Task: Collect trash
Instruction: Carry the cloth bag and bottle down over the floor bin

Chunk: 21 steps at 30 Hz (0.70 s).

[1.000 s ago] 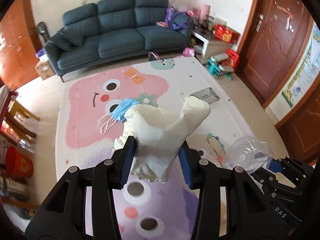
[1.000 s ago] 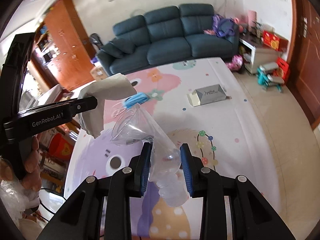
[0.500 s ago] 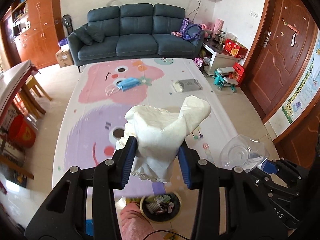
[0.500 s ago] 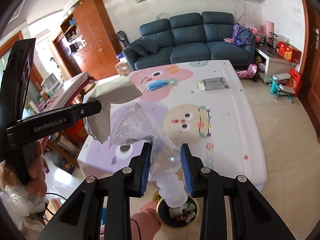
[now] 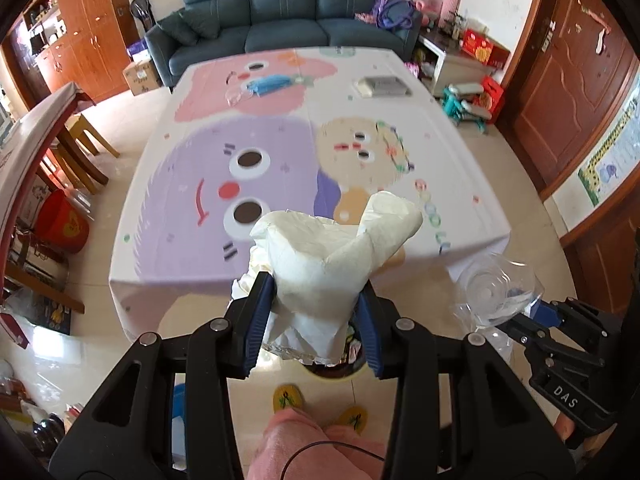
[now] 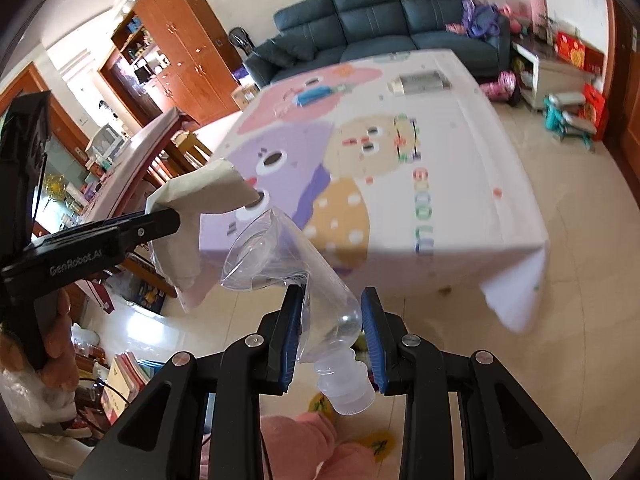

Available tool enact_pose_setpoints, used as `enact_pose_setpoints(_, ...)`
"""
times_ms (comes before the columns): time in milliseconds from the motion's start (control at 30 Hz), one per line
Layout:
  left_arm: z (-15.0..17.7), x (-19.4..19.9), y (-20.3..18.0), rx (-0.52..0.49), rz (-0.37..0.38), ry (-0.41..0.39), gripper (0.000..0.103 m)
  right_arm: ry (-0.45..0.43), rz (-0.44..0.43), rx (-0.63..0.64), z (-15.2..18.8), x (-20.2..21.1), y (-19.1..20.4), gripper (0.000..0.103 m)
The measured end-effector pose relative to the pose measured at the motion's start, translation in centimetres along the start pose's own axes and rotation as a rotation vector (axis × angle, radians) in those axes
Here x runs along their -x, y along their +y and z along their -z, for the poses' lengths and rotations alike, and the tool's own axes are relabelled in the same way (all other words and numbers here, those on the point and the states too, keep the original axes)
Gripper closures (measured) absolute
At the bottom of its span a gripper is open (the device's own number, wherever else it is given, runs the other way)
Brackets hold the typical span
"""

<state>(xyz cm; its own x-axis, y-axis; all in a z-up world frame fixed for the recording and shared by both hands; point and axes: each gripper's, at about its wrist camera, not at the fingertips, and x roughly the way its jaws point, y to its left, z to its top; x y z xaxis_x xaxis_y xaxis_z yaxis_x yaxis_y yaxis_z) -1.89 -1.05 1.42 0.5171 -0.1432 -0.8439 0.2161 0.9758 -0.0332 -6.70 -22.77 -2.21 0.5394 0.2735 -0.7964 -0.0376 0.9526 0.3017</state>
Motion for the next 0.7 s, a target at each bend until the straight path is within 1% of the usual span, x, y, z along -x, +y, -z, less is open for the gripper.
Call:
enact_pose_setpoints(67,0.3,-1.2,0.4,-0.010,0.001,0.020,0.066,0.032,0.005,-0.016,1.0,-1.2,0.0,0.074)
enact_pose_setpoints(233,2.8,-4.9,1.3,-0.051,0.011,0.088,0.066,0.104,0.021,-0.051,3.2,-5.1,-0.1,0.074)
enact_pose_setpoints(333,4.1,-7.4,2.3,-0.064,0.029,0.133,0.066,0.160,0.041,-0.096,5.3,-8.7,-0.5,0.074)
enact_pose_setpoints(400,5.8,-9.7,2.8,-0.071,0.045,0.176,0.066,0.187,0.051,-0.125,6.2,-11.3,-0.8,0.074)
enact_pose_setpoints(533,8.3,-14.7,3.3,-0.090,0.063,0.231,0.066,0.225,0.078,-0.186,8.7,-16.4,-1.8,0.074)
enact_pose_setpoints(667,10.8,-20.4,3.3,-0.128,0.083,0.254,0.066,0.255,0.124,-0.261,11.6,-22.0,-3.7,0.074)
enact_pose_setpoints(700,11.5,-22.4,3.2,-0.139,0.089,0.264,0.066,0.259,0.133,-0.291,12.4,-23.4,-4.5,0.074)
